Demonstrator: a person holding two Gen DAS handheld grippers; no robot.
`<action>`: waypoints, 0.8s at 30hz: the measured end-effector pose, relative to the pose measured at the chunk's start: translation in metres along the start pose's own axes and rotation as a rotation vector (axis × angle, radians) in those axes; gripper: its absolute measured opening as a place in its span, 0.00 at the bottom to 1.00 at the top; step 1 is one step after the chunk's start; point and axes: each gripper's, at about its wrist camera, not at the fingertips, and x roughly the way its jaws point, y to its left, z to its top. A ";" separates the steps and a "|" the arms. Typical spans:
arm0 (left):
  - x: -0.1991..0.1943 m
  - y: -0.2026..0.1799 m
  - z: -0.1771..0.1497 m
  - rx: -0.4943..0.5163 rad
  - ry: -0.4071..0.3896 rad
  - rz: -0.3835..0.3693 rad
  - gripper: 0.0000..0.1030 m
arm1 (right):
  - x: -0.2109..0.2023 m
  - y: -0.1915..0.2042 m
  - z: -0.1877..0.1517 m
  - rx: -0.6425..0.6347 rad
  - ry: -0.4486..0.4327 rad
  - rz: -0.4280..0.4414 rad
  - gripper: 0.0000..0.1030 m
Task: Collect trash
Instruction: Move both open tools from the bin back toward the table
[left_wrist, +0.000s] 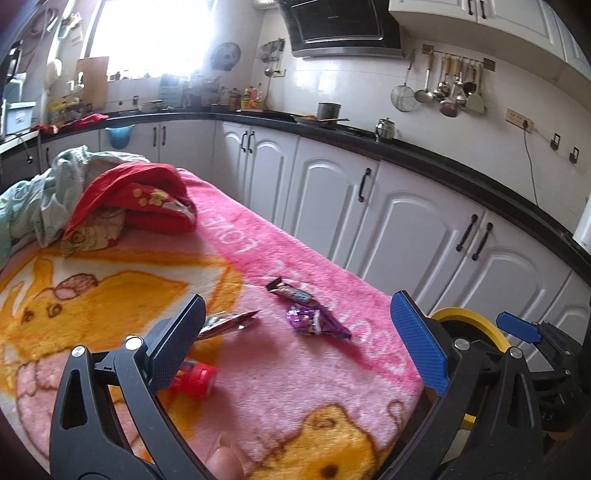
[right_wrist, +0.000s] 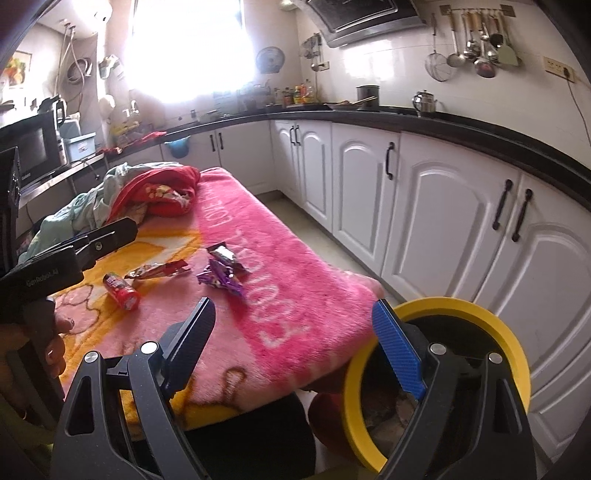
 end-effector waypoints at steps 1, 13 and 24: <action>0.000 0.003 0.000 -0.004 0.001 0.005 0.89 | 0.003 0.002 0.001 -0.005 0.003 0.003 0.81; 0.002 0.052 -0.002 -0.100 0.037 0.080 0.89 | 0.052 0.030 0.019 -0.046 0.060 0.060 0.77; 0.010 0.098 -0.020 -0.246 0.121 0.160 0.89 | 0.104 0.051 0.024 -0.086 0.152 0.120 0.66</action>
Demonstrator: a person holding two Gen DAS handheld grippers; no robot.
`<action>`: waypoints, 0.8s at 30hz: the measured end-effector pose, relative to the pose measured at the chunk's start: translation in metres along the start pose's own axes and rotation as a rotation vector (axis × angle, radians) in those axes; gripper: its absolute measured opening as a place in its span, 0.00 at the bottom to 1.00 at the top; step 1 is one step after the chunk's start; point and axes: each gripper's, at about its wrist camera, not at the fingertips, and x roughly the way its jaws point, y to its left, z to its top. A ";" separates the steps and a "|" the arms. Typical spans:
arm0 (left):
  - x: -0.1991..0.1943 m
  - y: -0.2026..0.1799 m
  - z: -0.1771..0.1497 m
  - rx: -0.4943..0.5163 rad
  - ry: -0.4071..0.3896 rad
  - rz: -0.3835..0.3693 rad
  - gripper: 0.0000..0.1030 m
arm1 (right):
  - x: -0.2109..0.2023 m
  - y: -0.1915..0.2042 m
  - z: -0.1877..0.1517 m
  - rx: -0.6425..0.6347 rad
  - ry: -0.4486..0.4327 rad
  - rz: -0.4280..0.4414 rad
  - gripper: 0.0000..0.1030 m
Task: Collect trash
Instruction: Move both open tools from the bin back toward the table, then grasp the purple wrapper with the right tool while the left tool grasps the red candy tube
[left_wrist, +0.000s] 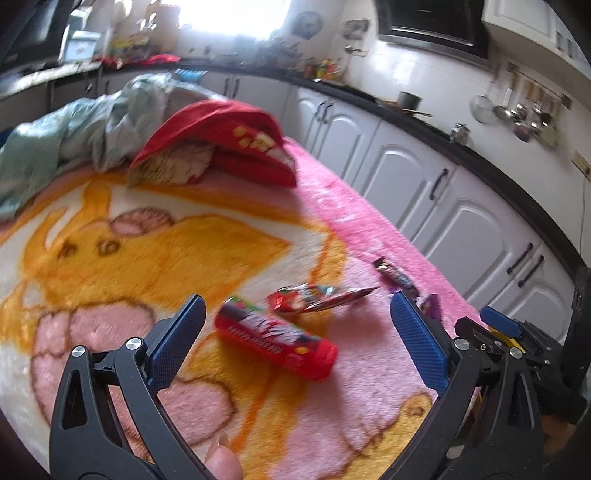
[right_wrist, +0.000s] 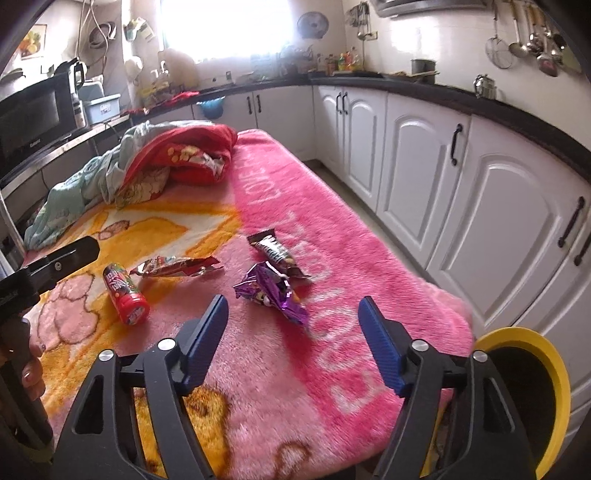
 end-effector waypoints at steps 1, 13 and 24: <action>0.002 0.004 -0.001 -0.018 0.010 0.003 0.89 | 0.005 0.001 0.001 0.001 0.010 0.004 0.64; 0.028 0.037 -0.014 -0.266 0.130 0.000 0.82 | 0.042 0.004 0.001 0.008 0.069 0.021 0.50; 0.045 0.030 -0.014 -0.288 0.163 0.058 0.76 | 0.062 0.009 0.002 -0.017 0.094 0.019 0.27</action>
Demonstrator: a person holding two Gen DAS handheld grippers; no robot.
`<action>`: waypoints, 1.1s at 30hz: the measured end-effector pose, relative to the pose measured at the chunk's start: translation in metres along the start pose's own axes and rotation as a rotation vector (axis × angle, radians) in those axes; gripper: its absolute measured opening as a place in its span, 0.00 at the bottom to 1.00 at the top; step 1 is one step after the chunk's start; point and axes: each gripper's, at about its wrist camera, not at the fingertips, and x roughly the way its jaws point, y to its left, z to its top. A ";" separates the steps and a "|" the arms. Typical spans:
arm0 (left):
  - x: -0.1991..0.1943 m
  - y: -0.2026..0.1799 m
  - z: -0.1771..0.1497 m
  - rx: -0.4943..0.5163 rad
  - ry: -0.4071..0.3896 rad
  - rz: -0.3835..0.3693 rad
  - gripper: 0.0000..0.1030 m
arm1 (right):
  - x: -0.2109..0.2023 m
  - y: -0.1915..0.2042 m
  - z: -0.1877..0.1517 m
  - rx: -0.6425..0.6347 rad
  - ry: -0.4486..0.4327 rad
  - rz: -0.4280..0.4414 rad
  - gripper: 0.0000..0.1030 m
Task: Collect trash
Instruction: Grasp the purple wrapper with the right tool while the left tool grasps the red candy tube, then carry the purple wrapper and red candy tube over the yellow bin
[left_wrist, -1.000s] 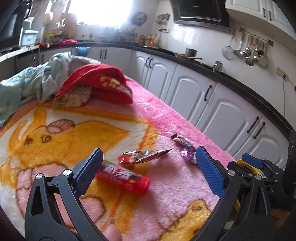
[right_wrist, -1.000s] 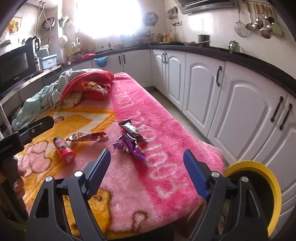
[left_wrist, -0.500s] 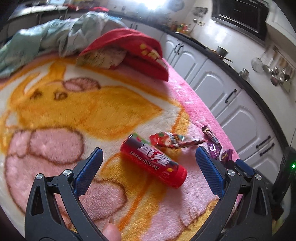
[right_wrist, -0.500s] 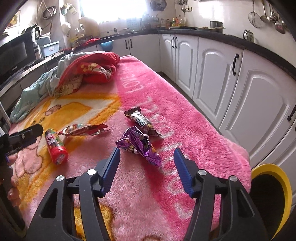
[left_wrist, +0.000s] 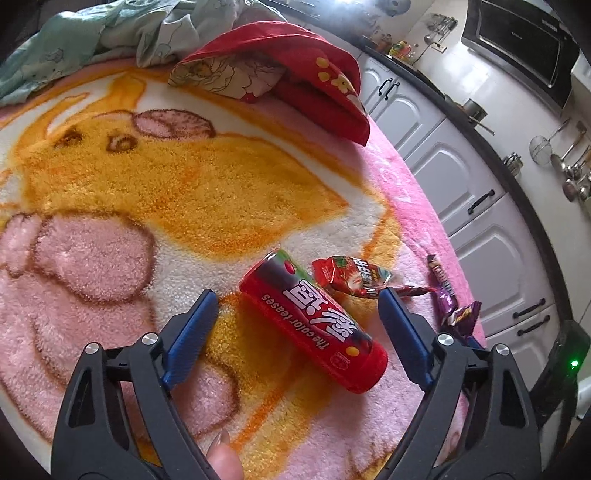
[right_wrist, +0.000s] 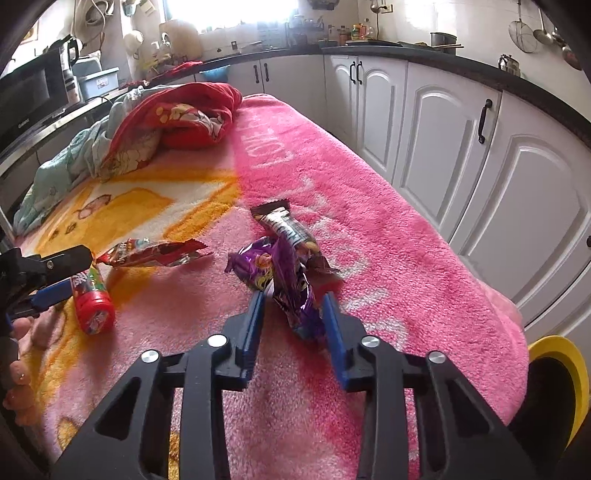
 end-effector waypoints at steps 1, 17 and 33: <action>0.001 -0.001 -0.001 0.011 -0.001 0.009 0.74 | 0.000 0.000 0.000 -0.002 0.003 0.006 0.17; -0.005 0.008 -0.004 0.048 0.006 0.010 0.50 | -0.032 0.009 -0.036 0.031 0.026 0.089 0.16; -0.037 0.021 -0.005 -0.014 0.033 -0.154 0.30 | -0.062 0.011 -0.053 0.051 0.002 0.101 0.16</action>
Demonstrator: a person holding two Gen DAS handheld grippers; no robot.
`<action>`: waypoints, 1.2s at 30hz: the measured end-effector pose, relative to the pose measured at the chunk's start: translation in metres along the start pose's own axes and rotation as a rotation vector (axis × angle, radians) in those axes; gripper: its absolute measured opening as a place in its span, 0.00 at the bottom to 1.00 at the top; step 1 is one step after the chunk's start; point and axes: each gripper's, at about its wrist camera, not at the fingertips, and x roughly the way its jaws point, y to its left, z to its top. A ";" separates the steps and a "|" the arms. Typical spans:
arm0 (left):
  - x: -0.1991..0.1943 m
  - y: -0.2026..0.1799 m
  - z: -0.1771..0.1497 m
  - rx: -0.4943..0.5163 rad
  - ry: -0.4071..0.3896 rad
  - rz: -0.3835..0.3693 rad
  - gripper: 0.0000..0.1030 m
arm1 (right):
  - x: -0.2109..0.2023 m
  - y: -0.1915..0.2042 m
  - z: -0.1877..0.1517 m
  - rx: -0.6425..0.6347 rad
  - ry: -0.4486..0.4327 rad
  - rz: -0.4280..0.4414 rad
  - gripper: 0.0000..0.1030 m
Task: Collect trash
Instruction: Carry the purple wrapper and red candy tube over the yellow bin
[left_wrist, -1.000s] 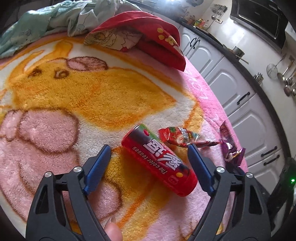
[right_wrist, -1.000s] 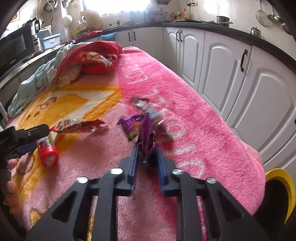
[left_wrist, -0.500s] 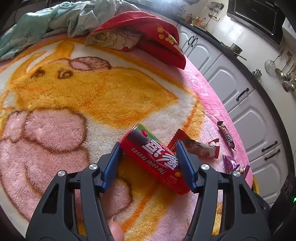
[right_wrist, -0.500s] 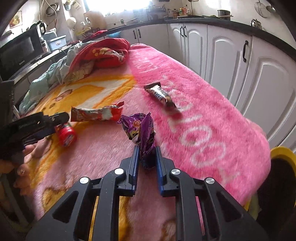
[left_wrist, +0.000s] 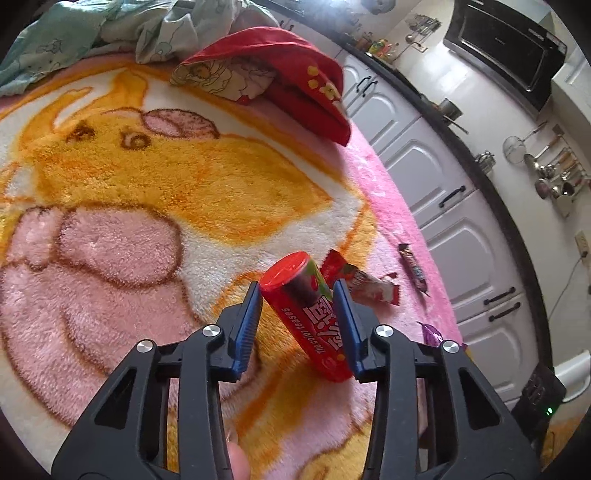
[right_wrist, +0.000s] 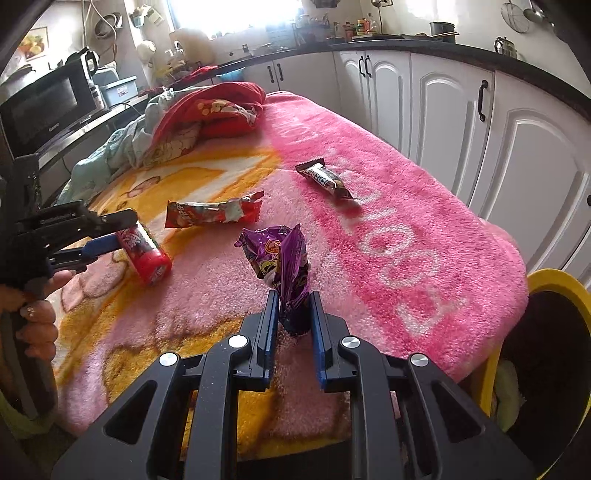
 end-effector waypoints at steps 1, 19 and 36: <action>-0.002 0.000 -0.001 -0.001 0.000 -0.013 0.29 | -0.002 0.000 0.000 0.003 -0.005 0.000 0.16; -0.011 -0.060 -0.030 0.205 -0.022 -0.084 0.23 | -0.044 -0.034 -0.006 0.061 -0.066 -0.039 0.16; -0.004 -0.140 -0.056 0.434 -0.055 -0.151 0.22 | -0.092 -0.082 -0.010 0.145 -0.156 -0.108 0.16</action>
